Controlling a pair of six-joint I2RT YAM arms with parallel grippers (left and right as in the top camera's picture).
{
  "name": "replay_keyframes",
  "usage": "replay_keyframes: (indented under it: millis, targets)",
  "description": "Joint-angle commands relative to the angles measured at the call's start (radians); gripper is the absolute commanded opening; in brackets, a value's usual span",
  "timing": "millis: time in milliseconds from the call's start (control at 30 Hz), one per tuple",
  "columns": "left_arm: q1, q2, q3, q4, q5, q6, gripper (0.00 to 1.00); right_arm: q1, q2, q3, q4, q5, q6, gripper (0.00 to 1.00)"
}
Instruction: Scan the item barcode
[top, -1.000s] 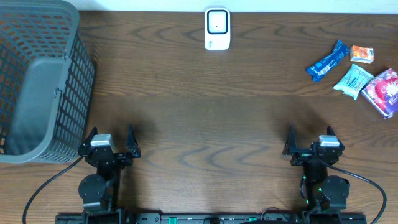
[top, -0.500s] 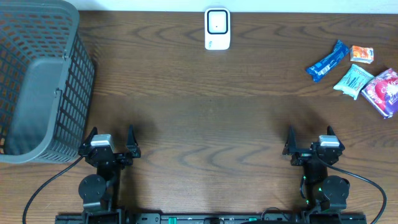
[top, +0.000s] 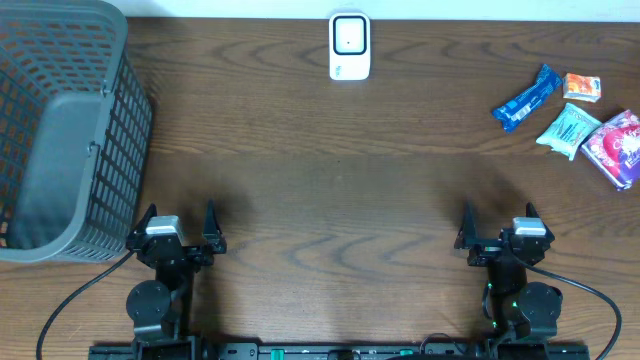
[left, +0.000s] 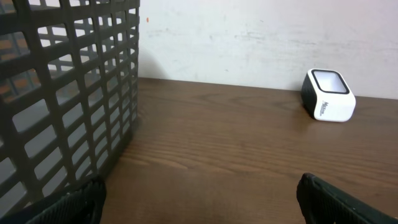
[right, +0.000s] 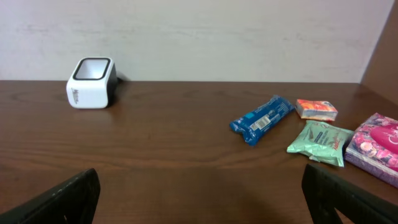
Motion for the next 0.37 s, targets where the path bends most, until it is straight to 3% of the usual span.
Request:
replay_keyframes:
  millis: [0,333]
  targets:
    - [0.005,-0.006,-0.010,-0.044,0.010,-0.009,0.98,-0.007,-0.006,-0.001,-0.004,-0.002,0.017,0.99]
    - [0.005,-0.006,-0.010,-0.044,0.010,-0.009,0.98,-0.007,-0.006,-0.001,-0.004,-0.002,0.017,0.99]
